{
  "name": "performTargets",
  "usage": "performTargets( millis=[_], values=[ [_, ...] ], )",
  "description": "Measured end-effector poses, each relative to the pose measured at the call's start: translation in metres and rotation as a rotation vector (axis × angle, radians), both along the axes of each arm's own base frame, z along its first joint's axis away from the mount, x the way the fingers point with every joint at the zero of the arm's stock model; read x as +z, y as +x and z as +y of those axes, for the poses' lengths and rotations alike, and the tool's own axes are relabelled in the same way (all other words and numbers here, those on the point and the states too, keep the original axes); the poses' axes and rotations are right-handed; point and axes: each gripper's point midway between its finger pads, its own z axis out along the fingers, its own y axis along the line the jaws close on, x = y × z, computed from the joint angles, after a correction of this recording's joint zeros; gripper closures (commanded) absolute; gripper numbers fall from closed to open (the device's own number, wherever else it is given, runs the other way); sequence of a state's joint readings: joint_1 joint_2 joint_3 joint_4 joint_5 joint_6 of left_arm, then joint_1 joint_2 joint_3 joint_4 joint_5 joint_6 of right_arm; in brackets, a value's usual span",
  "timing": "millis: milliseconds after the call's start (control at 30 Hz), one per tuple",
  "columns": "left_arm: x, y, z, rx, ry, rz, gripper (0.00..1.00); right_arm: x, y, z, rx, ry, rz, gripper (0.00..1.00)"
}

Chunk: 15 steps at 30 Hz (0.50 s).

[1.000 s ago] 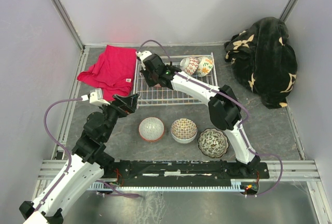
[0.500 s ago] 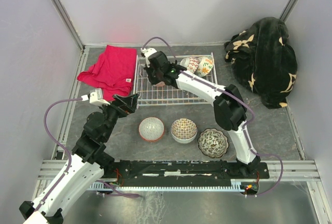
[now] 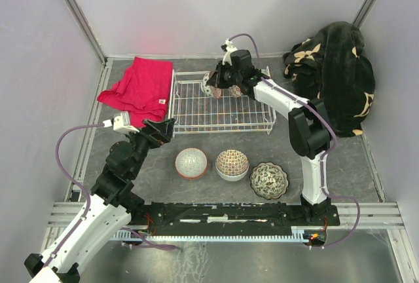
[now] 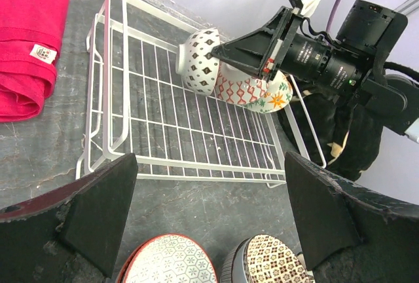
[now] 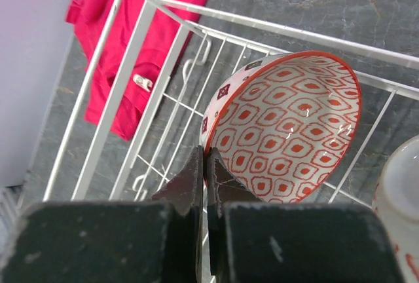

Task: Load the bowls into the dish rack
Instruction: Pick up the bowl from the dish rack.

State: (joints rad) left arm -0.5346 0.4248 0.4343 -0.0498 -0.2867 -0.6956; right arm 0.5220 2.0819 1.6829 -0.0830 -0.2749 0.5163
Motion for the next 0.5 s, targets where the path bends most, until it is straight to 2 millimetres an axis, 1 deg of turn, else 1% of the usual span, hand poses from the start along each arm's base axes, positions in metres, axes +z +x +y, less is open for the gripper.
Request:
performTargets(
  millis=[167,267,500],
  values=[
    [-0.002,0.001,0.000,0.000,0.004,0.006,0.01,0.008,0.008,-0.007,-0.005,0.145,0.046,0.98],
    [-0.002,0.001,0.000,0.000,0.004,0.006,0.01,0.012,0.013,-0.008,-0.005,0.221,0.063,0.98],
    [-0.003,0.001,-0.001,0.001,0.006,0.010,0.01,0.011,0.014,-0.004,0.008,0.292,0.088,0.98]
  ],
)
